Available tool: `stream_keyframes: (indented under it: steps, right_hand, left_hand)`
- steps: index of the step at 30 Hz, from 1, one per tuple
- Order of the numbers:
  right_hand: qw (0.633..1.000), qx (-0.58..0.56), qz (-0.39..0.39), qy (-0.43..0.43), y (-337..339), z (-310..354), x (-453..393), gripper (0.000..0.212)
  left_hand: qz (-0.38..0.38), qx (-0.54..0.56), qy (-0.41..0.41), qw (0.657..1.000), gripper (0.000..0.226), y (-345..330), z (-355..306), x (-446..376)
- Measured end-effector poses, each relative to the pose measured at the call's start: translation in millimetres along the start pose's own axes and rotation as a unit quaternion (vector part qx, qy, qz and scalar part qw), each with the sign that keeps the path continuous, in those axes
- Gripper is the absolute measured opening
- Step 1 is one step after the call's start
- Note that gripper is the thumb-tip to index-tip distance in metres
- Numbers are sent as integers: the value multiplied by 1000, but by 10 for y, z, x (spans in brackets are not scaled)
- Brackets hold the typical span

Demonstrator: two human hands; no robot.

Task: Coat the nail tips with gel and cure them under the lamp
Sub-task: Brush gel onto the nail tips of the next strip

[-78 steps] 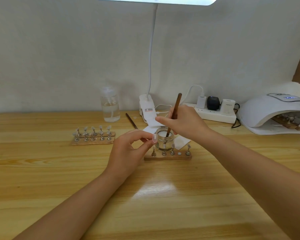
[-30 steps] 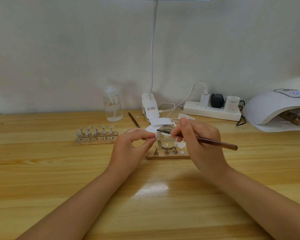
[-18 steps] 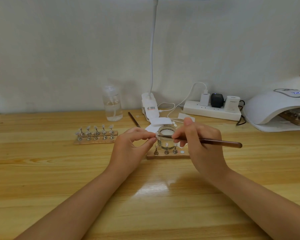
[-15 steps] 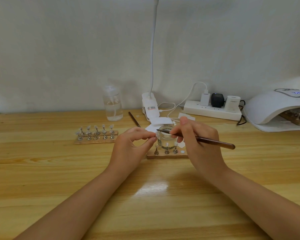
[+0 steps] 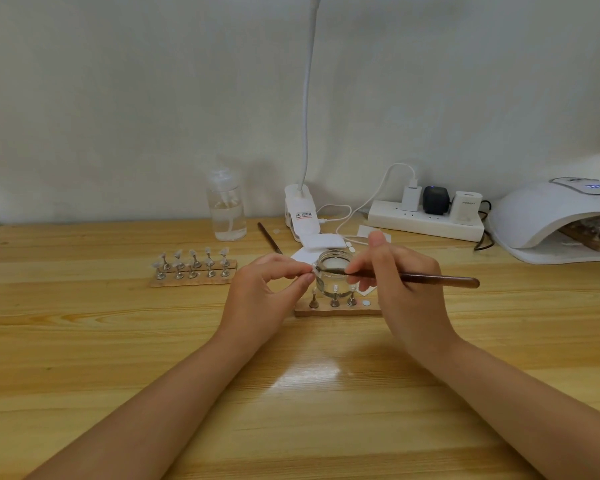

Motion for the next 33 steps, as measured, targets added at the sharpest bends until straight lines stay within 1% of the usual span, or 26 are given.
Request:
stream_keyframes:
  steps: [4, 7, 10, 13, 16, 19, 21, 25, 27, 31, 33]
  right_hand:
    - [999, -27, -31, -12, 32, 4, -6, 44]
    - [1000, -10, -14, -1, 12, 20, -18, 40]
    - [1000, -3, 9, -10, -11, 18, -6, 39]
    - [1000, -19, -2, -13, 4, 14, 8, 47]
    - [999, -24, -20, 1, 21, 19, -4, 42]
    - [999, 31, 15, 26, -11, 21, -20, 34]
    - [998, 48, 35, 34, -26, 13, -10, 34]
    - [1000, 3, 15, 26, 6, 21, 5, 41]
    - [999, -9, 2, 35, 18, 28, 0, 41]
    - [996, 61, 27, 57, -16, 6, -9, 34]
    - [995, 68, 41, 61, -31, -2, 1, 34]
  left_hand:
    - [0, 2, -3, 1000, 17, -1, 0, 0]
    - [0, 2, -3, 1000, 18, -2, 1, 1]
    - [0, 0, 1, 1000, 15, -5, 7, -3]
    - [-1, 1, 1, 1000, 17, -6, 7, -4]
    - [0, 0, 0, 1000, 19, -4, 8, -2]
    - [2, 0, 0, 1000, 18, -5, 11, -2]
    - [2, 0, 0, 1000, 17, -8, 11, -3]
    - [0, -1, 1, 1000, 17, -6, 9, 3]
    - [0, -2, 3, 1000, 17, -3, 8, 4]
    - [1, -2, 3, 1000, 17, -1, 7, 6]
    - [1, -1, 5, 1000, 17, -2, 2, 8]
Point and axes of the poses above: each hand's wrist, its own x-axis away from the middle knuckle, its own y-axis out of the back of the hand, z = x × y, the point moved 3 cm from there along -x, towards the middle knuckle, and after that the axes turned 10 degrees about y, right-handed, at the moved point
